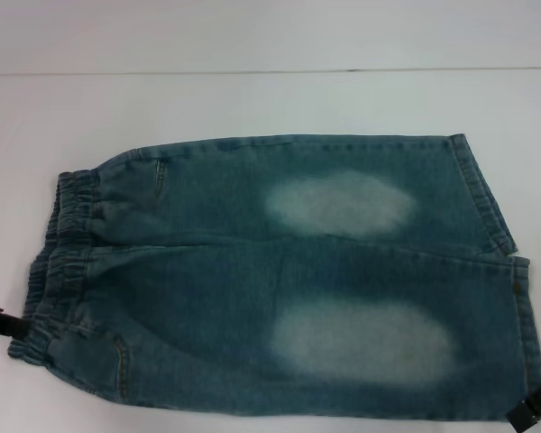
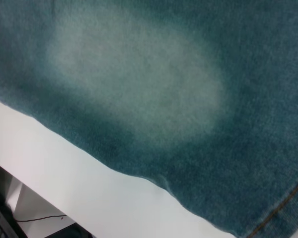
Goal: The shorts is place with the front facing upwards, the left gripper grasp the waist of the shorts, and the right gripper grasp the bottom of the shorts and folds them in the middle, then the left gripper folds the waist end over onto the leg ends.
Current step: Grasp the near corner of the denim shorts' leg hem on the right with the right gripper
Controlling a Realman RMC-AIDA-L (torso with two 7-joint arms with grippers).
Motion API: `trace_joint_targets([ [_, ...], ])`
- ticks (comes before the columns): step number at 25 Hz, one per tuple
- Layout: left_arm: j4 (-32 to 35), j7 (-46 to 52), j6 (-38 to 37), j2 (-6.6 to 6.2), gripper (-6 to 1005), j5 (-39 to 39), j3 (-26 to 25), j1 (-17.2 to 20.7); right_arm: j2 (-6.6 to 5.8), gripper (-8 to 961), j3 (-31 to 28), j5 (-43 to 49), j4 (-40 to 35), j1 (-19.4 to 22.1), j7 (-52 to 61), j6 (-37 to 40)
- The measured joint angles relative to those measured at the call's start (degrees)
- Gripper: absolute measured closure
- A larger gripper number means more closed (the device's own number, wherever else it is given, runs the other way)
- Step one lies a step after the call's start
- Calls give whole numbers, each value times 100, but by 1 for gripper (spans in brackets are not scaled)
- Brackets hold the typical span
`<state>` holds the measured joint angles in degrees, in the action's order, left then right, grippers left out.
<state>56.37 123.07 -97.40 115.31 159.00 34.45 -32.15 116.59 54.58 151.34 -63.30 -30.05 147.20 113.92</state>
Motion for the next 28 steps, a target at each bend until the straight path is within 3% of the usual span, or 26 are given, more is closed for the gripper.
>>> trace_joint_targets([
  [28, -12, -73, 38, 27, 950, 0, 9, 51, 126, 206, -206, 222, -13, -9, -111, -238],
])
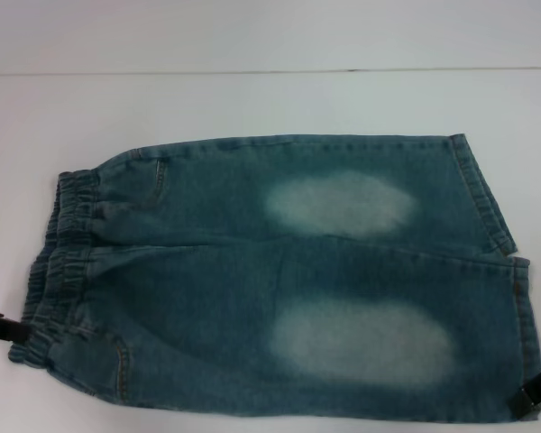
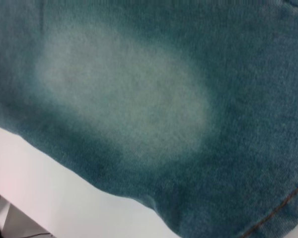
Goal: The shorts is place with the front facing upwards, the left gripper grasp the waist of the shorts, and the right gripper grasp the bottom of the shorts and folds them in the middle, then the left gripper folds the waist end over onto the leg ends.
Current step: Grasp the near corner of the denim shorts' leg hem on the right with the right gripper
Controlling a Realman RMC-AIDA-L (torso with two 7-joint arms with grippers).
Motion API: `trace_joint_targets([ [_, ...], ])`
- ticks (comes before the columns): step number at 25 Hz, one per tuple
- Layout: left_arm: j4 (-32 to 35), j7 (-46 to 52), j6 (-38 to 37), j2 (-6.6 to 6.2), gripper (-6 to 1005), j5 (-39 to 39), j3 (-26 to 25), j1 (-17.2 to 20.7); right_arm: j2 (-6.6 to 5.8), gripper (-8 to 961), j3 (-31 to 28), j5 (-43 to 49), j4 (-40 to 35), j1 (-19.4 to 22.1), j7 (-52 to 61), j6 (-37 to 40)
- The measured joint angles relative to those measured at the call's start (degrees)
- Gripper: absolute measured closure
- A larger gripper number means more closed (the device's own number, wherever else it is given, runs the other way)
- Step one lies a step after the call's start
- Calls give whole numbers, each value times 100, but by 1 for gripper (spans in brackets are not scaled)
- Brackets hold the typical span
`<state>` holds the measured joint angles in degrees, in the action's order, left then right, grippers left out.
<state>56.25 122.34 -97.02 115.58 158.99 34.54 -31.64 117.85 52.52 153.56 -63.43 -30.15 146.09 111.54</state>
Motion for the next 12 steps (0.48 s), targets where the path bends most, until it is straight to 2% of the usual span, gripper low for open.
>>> trace_joint_targets([
  [7, 0, -8, -1, 0, 949, 0, 0, 0, 0, 379, -2, 13, 49, 2, 30, -151],
  [12, 0, -9, -2, 0, 949, 0, 6, 0, 4, 375, 28, 18, 163, -50, 1, -212],
])
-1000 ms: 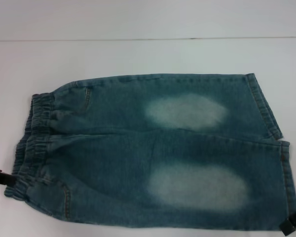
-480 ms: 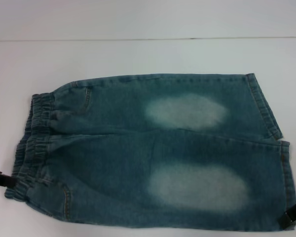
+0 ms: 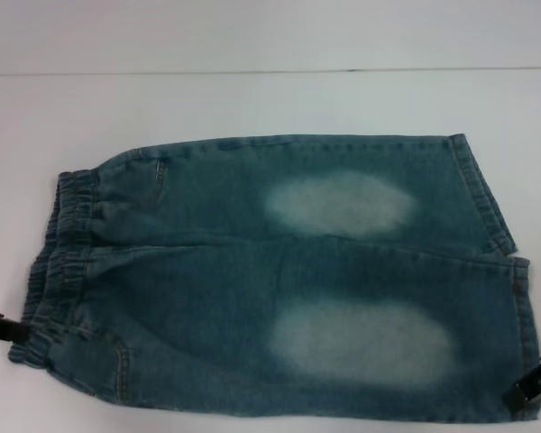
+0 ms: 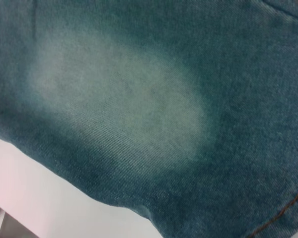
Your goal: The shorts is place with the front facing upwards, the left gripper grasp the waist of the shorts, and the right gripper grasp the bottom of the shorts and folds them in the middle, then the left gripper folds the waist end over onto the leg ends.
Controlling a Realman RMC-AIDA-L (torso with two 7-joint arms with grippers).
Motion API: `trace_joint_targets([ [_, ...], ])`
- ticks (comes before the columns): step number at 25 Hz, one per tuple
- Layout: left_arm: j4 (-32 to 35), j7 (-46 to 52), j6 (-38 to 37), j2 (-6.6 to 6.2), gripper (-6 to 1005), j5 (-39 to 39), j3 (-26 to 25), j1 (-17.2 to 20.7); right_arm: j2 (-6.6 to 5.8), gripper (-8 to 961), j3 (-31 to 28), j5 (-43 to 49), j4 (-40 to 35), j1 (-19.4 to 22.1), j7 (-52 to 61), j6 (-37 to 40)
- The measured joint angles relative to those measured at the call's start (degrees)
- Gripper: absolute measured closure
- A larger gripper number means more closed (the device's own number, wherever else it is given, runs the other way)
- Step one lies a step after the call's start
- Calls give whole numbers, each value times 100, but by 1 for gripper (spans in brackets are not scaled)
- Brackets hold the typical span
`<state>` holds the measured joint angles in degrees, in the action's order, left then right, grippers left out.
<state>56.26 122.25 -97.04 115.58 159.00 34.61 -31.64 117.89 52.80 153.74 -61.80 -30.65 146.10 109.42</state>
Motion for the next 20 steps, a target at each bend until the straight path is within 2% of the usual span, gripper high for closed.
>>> trace_joint_targets([
  [8, 0, 0, -17, -9, 949, 0, 11, 0, 44, 456, 27, 0, 1, -15, -91, -35],
  [19, 0, 0, -35, -18, 949, 0, 11, -14, 67, 917, 38, -3, 1, 32, -199, -79],
  [20, 0, 0, -36, -18, 949, 0, 11, -15, 67, 918, 38, -3, 1, 34, -217, -79],
])
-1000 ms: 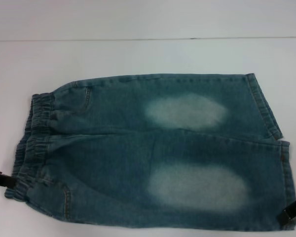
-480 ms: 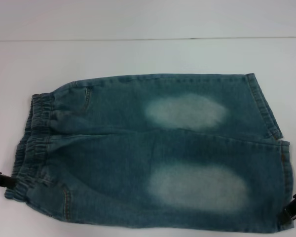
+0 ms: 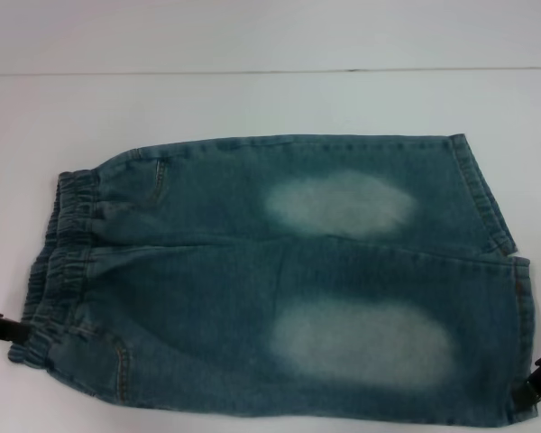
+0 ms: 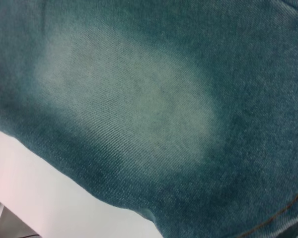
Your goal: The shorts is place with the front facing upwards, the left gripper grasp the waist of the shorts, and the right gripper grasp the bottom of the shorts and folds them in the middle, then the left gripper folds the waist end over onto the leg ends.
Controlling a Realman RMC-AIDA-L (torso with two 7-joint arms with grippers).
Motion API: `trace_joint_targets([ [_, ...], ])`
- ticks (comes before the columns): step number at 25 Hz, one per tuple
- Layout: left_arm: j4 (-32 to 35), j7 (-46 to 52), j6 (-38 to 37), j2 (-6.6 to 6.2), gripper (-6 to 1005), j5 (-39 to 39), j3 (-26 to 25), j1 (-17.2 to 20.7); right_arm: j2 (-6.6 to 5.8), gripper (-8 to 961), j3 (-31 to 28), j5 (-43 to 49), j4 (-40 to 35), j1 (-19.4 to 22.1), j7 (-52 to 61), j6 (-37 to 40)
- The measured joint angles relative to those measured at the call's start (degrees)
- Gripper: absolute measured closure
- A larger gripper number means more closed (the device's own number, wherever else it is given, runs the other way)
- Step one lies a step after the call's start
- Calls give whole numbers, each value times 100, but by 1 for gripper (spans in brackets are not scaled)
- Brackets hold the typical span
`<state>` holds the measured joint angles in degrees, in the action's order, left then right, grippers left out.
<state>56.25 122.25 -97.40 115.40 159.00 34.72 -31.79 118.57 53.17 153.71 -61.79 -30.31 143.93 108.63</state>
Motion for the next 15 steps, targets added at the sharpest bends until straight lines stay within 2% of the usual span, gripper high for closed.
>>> trace_joint_targets([
  [5, 0, 0, -10, -20, 950, -20, -16, 13, -58, 924, -199, -5, 0, 46, -210, 2],
  [8, 0, 0, -60, -70, 950, -81, -104, -13, -117, 925, -580, -68, -3, 57, -479, 69],
  [11, 0, -4, -128, -115, 950, -213, -135, -56, -131, 926, -1084, -184, 1, 14, -924, 128],
  [15, -1, 18, -221, -158, 951, -389, -138, -142, -132, 927, -1230, -473, 13, 1, -1145, 137],
])
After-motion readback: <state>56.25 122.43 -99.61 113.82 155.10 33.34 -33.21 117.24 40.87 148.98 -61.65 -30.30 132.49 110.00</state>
